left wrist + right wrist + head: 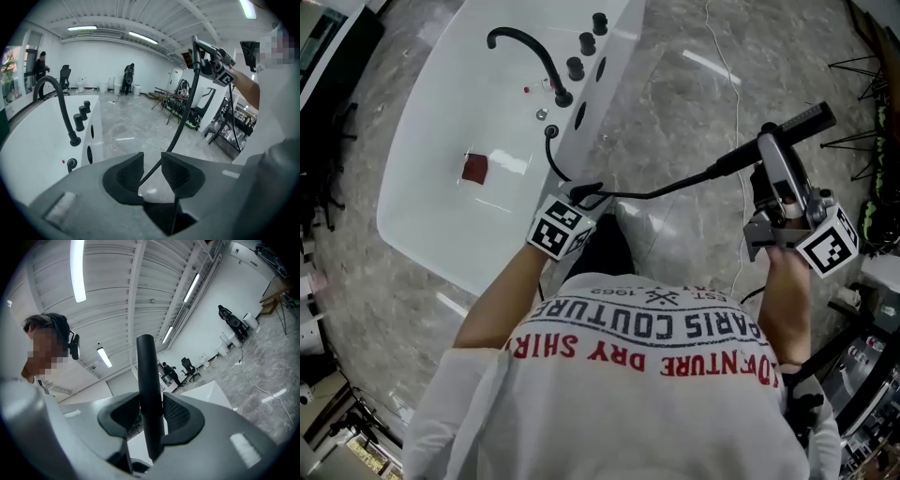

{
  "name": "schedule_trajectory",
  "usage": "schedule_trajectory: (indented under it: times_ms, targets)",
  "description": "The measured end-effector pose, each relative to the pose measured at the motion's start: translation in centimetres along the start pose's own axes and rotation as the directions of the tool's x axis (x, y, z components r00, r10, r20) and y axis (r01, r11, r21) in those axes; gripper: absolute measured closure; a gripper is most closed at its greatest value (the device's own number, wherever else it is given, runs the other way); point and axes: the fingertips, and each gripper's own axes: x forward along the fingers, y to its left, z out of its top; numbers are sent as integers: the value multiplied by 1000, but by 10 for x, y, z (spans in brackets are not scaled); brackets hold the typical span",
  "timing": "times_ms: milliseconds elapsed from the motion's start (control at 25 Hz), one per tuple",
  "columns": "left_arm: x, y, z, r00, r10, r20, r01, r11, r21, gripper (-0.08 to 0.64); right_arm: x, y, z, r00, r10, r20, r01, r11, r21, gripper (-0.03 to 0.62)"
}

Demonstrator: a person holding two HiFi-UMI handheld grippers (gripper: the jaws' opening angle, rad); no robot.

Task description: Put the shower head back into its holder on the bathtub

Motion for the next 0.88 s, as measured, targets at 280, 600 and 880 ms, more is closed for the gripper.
schedule_trajectory:
  times_ms: [280, 600, 880]
  targets:
    - [46, 0, -58, 984, 2, -179, 24, 989, 147, 425, 1, -5, -2, 1000, -16, -10, 16, 999, 29, 446]
    - [109, -6, -89, 971, 0, -240, 63, 965, 256, 411, 2, 7, 1, 1000, -5, -24, 5, 1000, 11, 445]
    - [146, -12, -96, 962, 1, -271, 94, 936, 338, 411, 8, 18, 1, 999, 1, -55, -1, 1000, -10, 443]
